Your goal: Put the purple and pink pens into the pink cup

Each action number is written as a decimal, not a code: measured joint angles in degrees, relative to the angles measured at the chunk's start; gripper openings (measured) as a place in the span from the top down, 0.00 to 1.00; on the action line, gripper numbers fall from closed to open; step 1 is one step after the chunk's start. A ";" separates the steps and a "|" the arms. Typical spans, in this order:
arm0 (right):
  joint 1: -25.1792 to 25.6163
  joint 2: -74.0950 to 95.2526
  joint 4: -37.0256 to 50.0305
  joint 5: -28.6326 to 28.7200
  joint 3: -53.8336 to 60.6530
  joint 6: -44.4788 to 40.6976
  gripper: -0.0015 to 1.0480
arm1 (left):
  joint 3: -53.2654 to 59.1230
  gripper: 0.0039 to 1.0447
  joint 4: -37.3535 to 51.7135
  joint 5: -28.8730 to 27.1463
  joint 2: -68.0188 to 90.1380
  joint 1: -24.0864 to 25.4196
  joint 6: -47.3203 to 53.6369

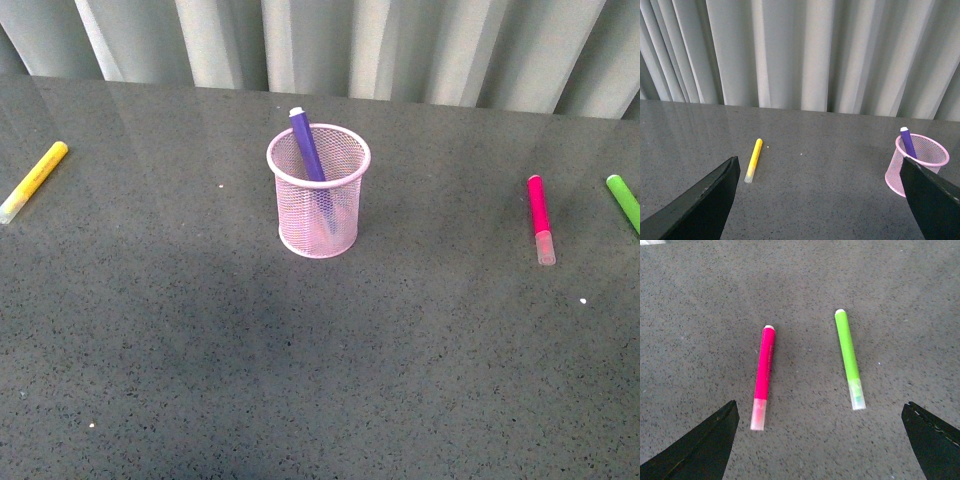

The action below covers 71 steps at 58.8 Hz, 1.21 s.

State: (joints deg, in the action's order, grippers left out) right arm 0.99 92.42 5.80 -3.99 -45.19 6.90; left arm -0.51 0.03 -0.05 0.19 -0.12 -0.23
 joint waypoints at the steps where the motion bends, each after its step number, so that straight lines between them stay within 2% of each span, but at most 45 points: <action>1: -0.15 0.61 -0.22 0.07 -0.59 0.28 0.07 | 0.00 0.06 0.00 0.02 0.00 0.00 0.00; 15: -3.15 11.26 -2.51 -1.46 -10.08 4.63 0.07 | 0.00 0.06 0.00 0.02 0.00 0.00 0.00; 37: -6.93 23.76 -3.72 -1.03 -18.43 11.74 0.07 | 0.00 0.06 0.00 0.02 0.00 0.00 0.00; 71: -4.33 30.12 -3.48 -0.68 -23.30 12.31 0.07 | 0.00 0.06 0.00 0.02 0.00 0.00 0.00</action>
State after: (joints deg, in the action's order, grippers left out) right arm -3.33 122.54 2.33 -4.67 -68.49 19.20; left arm -0.51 0.03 -0.03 0.19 -0.12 -0.23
